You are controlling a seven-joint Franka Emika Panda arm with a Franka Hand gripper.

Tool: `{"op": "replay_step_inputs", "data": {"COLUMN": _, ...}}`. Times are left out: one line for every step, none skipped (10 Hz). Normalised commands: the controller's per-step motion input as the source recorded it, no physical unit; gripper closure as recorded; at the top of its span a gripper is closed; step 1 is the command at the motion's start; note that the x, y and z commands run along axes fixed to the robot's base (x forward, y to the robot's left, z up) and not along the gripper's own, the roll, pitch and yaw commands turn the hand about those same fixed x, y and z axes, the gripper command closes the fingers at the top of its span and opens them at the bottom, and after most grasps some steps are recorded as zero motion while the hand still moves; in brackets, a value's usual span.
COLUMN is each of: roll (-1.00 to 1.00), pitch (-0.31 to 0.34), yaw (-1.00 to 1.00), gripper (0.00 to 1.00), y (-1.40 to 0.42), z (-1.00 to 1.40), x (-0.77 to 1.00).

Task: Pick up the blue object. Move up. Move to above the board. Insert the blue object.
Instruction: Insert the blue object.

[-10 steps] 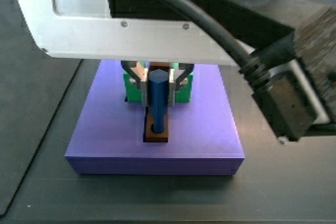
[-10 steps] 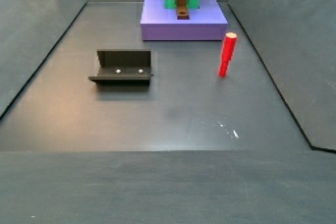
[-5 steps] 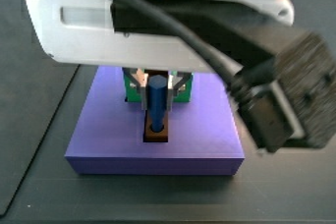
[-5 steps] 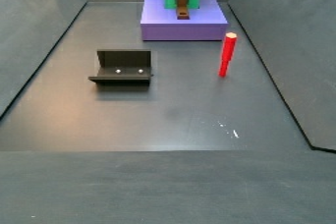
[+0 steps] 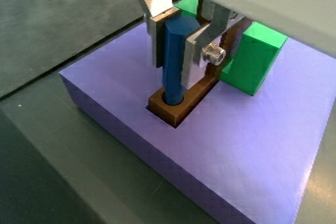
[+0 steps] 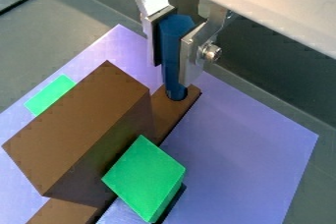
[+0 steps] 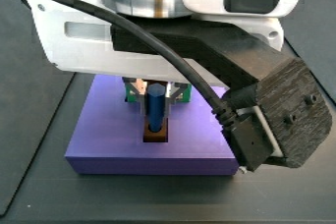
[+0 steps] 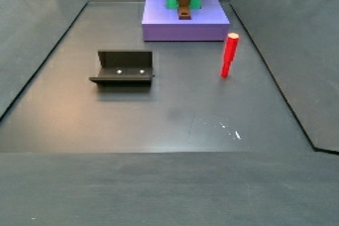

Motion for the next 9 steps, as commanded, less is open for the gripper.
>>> {"op": "replay_step_inputs", "data": {"roll": 0.01, "pitch": -0.001, "yaw": -0.07, "gripper": 1.0, "y": 0.0, "z": -0.31, "x": 0.0}}
{"op": "replay_step_inputs", "data": {"roll": 0.0, "pitch": -0.003, "yaw": -0.05, "gripper": 1.0, "y": 0.0, "z": -0.27, "x": 0.0}}
{"op": "replay_step_inputs", "data": {"roll": 0.0, "pitch": -0.007, "yaw": -0.05, "gripper": 1.0, "y": 0.0, "z": -0.25, "x": 0.0}}
{"op": "replay_step_inputs", "data": {"roll": 0.0, "pitch": -0.004, "yaw": -0.04, "gripper": 1.0, "y": 0.0, "z": -0.21, "x": 0.0}}
{"op": "replay_step_inputs", "data": {"roll": 0.0, "pitch": 0.0, "yaw": -0.01, "gripper": 1.0, "y": 0.0, "z": 0.0, "x": 0.0}}
{"op": "replay_step_inputs", "data": {"roll": 0.0, "pitch": -0.004, "yaw": 0.0, "gripper": 1.0, "y": 0.0, "z": -0.01, "x": 0.0}}
{"op": "replay_step_inputs", "data": {"roll": 0.0, "pitch": 0.0, "yaw": 0.0, "gripper": 1.0, "y": -0.28, "z": -0.03, "x": 0.01}}
{"op": "replay_step_inputs", "data": {"roll": 0.0, "pitch": 0.0, "yaw": -0.02, "gripper": 1.0, "y": -0.34, "z": -0.09, "x": 0.18}}
{"op": "replay_step_inputs", "data": {"roll": 0.0, "pitch": 0.0, "yaw": -0.06, "gripper": 1.0, "y": -0.19, "z": -0.14, "x": 0.2}}
